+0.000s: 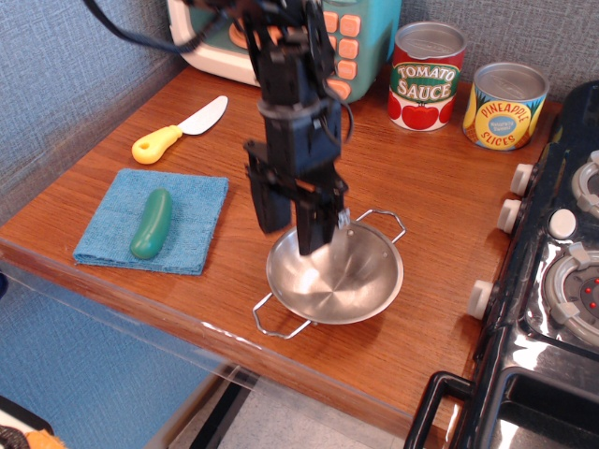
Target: Put the pot on the bottom right hand corner near the stove.
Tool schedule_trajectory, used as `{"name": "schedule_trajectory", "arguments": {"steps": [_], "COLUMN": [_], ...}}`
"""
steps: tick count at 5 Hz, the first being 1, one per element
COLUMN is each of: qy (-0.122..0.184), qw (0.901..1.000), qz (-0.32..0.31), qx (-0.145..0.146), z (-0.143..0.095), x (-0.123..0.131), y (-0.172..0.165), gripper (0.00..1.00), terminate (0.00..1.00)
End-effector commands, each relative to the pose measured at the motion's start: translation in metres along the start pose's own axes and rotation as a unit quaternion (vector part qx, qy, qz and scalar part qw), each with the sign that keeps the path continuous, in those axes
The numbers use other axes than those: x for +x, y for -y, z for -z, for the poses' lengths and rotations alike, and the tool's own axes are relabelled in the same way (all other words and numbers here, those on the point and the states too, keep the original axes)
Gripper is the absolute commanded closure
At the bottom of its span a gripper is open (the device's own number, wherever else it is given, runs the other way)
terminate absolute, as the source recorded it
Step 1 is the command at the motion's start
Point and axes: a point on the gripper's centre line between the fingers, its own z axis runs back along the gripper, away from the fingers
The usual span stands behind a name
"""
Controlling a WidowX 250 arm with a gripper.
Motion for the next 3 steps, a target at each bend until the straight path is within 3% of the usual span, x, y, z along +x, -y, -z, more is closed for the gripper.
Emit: {"name": "schedule_trajectory", "arguments": {"steps": [1,2,3], "qy": [0.107,0.118,0.112], "qw": [0.9918,0.9891,0.9894], "qz": [-0.017,-0.039,-0.059], "qx": [0.068,0.079,0.07], "z": [-0.088,-0.099,-0.098], "x": [-0.013,-0.016,-0.015], "y": [-0.022,-0.032,-0.043], "gripper": [0.0,0.0,0.0], "terminate": [0.0,0.0,0.0]}}
